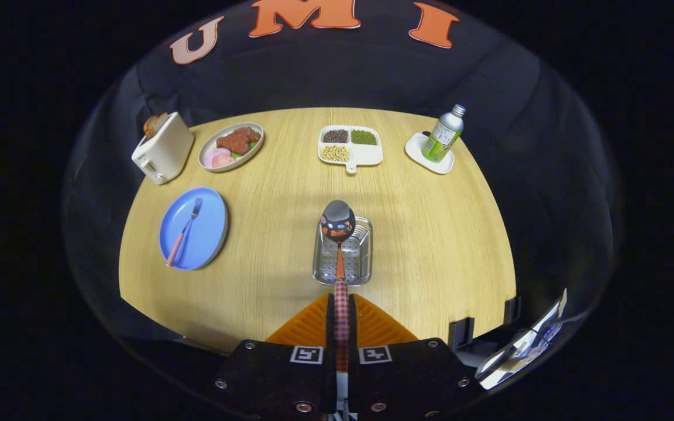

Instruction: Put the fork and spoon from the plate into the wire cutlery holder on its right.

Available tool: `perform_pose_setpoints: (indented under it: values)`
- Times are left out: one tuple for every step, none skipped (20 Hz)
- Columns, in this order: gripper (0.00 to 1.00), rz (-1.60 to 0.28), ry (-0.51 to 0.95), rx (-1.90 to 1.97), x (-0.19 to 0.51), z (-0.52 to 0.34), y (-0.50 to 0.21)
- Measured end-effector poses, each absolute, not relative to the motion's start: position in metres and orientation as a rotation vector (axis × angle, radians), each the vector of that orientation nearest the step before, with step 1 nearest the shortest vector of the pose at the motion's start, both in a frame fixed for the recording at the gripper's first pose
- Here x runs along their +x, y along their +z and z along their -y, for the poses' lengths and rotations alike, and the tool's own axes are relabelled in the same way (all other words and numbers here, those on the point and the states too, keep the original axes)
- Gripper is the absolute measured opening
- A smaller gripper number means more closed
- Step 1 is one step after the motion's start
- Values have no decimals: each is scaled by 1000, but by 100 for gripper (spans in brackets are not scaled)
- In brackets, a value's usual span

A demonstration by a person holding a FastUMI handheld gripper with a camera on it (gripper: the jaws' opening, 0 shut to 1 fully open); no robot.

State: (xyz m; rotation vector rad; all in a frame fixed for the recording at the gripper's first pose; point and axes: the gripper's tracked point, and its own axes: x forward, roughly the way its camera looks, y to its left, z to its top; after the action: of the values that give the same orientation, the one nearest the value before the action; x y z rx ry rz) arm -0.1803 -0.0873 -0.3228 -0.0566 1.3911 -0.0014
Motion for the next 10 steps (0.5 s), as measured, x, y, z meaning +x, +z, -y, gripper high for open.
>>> perform_pose_setpoints:
  values:
    - [8,-1419,12,-60,-183,86,-324]
    - [8,-1448,21,-62,-184,86,-327]
    - [8,-1477,26,-64,-185,88,-331]
    - [8,-1507,31,-68,-186,89,-334]
    - [8,-1539,39,-69,-188,89,-337]
    - [9,-1571,41,-65,-188,88,-340]
    - [9,-1618,43,-54,-193,87,-345]
    - [8,-1646,49,-39,-193,86,-347]
    - [9,-1669,54,-38,-193,86,-349]
    - [9,-1687,60,-43,-191,87,-353]
